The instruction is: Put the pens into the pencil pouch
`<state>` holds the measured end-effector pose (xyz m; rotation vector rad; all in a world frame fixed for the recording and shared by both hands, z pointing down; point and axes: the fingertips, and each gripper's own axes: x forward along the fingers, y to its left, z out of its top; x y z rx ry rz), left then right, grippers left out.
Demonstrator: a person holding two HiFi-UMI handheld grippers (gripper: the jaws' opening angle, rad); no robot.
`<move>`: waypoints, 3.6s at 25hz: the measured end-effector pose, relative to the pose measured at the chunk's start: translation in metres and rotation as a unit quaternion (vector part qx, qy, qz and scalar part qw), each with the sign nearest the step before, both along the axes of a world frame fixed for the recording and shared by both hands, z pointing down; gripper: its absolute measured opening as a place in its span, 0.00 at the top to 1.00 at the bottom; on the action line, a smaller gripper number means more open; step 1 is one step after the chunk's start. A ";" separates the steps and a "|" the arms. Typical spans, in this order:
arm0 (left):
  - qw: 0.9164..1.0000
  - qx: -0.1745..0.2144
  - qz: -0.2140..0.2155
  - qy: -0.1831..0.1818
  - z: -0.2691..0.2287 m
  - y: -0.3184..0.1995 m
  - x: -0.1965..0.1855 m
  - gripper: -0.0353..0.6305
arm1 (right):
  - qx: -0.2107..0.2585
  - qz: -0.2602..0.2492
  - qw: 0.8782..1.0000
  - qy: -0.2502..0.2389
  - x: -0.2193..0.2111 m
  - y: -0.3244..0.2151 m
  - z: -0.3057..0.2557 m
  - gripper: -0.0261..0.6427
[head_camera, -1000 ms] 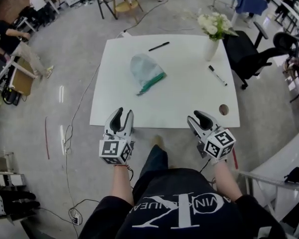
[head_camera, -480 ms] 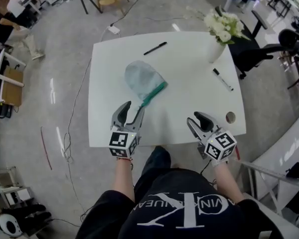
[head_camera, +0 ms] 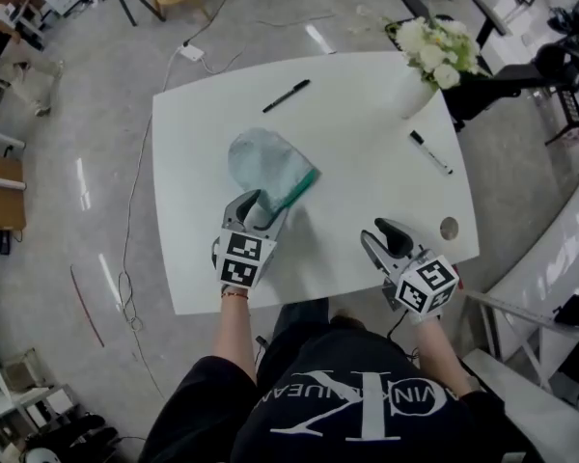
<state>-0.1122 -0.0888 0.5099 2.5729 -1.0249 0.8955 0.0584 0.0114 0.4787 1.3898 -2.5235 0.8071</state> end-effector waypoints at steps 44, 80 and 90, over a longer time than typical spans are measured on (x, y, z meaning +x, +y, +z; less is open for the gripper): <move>0.988 -0.004 -0.152 0.026 -0.019 0.005 0.051 0.94 | -0.010 0.021 0.975 0.220 0.210 -0.095 0.033 0.71; 0.978 -0.005 -0.202 0.048 -0.020 0.012 0.044 0.94 | -0.030 -0.155 0.976 0.147 0.100 -0.082 0.033 0.85; 0.980 -0.002 -0.193 0.045 -0.020 0.015 0.050 0.94 | -0.021 -0.320 0.939 0.124 -0.011 -0.035 0.021 0.85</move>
